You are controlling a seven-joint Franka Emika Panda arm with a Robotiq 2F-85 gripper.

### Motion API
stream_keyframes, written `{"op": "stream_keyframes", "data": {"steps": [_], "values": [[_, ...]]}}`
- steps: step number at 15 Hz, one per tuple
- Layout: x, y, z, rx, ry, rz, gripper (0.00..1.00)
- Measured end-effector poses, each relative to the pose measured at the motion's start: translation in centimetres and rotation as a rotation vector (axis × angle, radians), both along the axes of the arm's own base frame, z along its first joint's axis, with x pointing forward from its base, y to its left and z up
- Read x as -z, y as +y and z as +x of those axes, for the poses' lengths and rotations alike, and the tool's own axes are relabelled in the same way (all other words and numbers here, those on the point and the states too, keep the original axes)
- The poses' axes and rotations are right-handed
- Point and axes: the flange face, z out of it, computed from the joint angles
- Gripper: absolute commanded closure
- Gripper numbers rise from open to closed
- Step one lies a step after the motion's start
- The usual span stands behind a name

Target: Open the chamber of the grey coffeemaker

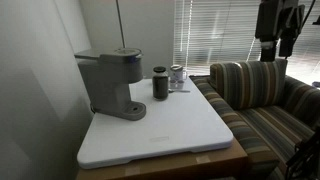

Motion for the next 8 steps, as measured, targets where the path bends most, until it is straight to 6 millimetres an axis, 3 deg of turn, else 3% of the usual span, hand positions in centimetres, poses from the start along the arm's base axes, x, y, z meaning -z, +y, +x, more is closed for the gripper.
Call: {"op": "stream_keyframes", "data": {"steps": [8], "values": [[0.06, 0.01, 0.26, -0.024, -0.012, 0.007, 0.00]]}}
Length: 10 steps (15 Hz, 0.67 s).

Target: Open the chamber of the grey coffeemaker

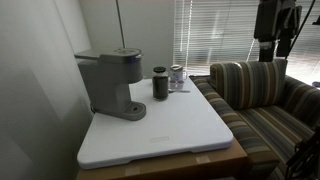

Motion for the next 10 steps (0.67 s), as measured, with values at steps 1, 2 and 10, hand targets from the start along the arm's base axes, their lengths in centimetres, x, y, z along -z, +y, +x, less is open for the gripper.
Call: {"op": "stream_keyframes", "data": {"steps": [1, 2, 10], "values": [[0.0, 0.0, 0.5, -0.023, -0.024, 0.014, 0.00], [0.0, -0.1, 1.3, -0.040, -0.062, 0.043, 0.00], [2.4, -1.7, 10.6, -0.005, -0.339, 0.414, 0.00]]}}
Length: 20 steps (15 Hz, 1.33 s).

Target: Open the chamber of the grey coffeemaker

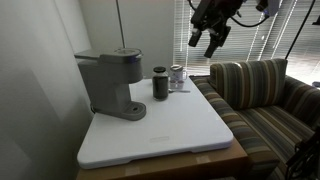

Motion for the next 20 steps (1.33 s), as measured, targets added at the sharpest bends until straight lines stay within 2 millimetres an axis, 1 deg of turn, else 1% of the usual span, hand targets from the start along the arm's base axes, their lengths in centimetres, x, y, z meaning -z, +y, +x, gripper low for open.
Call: {"op": "stream_keyframes", "data": {"steps": [3, 5, 8, 10, 12, 15, 17, 18, 20], "values": [[0.9, 0.3, 2.4, 0.006, -0.074, 0.128, 0.00], [1.2, 0.2, 3.0, 0.007, -0.082, 0.139, 0.00], [1.1, 0.4, 3.0, 0.023, -0.070, 0.138, 0.00], [1.1, 0.2, 3.9, 0.070, -0.059, 0.109, 0.00], [1.5, 0.1, 5.7, 0.104, -0.040, 0.071, 0.00], [2.6, 0.0, 9.1, 0.105, -0.020, 0.006, 0.00], [3.2, 0.5, 10.9, 0.021, 0.000, -0.052, 0.00], [3.4, 0.8, 11.6, -0.033, 0.023, -0.078, 0.00], [3.6, 0.9, 12.5, -0.076, 0.042, -0.096, 0.00]]}}
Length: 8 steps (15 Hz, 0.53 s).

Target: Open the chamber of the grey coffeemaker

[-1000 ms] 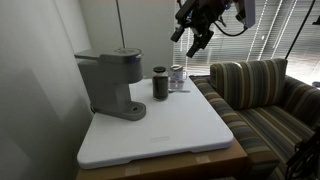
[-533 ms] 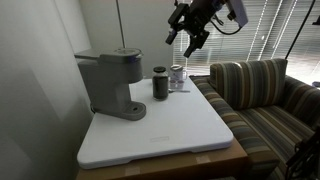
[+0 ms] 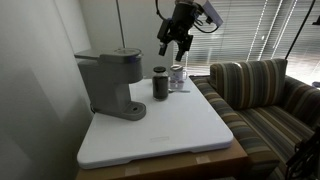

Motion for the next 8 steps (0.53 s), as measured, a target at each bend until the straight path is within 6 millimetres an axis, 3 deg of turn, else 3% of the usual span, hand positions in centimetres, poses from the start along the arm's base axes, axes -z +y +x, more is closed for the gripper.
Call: {"op": "stream_keyframes", "data": {"steps": [8], "values": [[-0.7, 1.3, 1.6, -0.031, -0.159, -0.092, 0.00]]}}
